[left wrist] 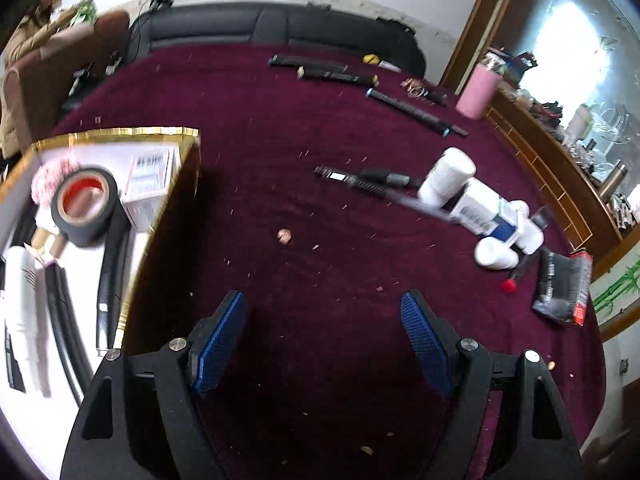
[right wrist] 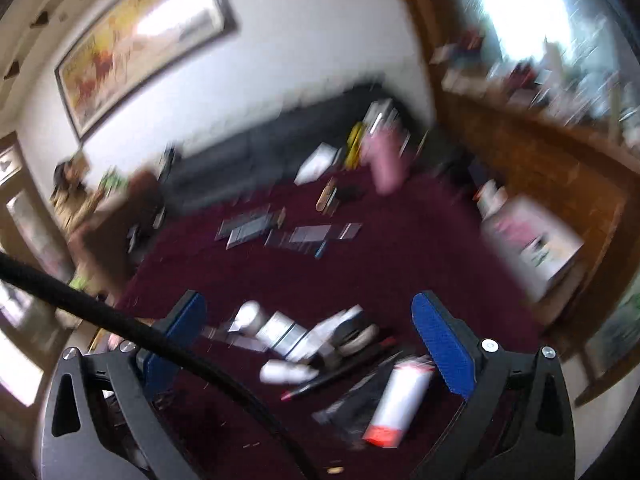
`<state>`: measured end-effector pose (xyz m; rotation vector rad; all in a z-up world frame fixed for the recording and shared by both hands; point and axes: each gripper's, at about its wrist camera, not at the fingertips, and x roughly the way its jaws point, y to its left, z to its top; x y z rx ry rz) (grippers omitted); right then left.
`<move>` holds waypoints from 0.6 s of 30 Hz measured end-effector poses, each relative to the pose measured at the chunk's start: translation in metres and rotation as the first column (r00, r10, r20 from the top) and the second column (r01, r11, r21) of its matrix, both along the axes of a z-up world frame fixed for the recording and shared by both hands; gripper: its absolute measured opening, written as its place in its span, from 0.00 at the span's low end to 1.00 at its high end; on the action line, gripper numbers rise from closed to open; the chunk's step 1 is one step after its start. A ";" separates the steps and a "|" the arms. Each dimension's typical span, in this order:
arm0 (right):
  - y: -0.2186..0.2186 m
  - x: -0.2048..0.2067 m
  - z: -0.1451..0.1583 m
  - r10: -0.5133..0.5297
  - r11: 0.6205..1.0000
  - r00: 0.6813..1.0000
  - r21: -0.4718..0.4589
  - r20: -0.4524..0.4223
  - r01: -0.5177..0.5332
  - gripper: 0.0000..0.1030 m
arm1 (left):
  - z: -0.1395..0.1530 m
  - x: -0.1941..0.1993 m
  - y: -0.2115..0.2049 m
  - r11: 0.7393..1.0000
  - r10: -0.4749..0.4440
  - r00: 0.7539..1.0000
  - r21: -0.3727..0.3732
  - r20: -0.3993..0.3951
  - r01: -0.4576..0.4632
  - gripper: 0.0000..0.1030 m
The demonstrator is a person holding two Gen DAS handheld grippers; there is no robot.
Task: Organize objects
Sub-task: 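Move both open tools back over the remaining clutter, then grasp the clear ballpoint pen with the left tool while the right tool grasps the white medicine box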
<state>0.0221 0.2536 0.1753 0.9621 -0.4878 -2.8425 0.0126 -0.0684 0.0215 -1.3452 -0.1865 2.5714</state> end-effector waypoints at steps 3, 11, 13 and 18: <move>-0.037 -0.053 -0.034 0.080 0.994 0.988 0.065 0.134 -0.089 0.98 | -0.001 0.001 0.002 1.000 -0.005 1.000 0.004 -0.004 0.005 0.72; -0.057 -0.137 -0.115 0.221 0.974 0.897 -0.134 0.383 -0.183 0.93 | -0.007 0.010 0.003 0.999 -0.028 1.000 0.019 0.013 0.028 0.72; -0.071 -0.133 -0.121 0.237 0.972 0.867 -0.116 0.439 -0.207 0.91 | -0.008 0.008 0.004 0.999 -0.031 1.000 0.023 0.006 0.031 0.72; -0.089 -0.078 -0.103 0.533 0.829 0.772 -0.398 0.348 -0.393 0.88 | -0.009 0.010 0.000 0.997 -0.033 0.999 0.064 -0.018 0.034 0.76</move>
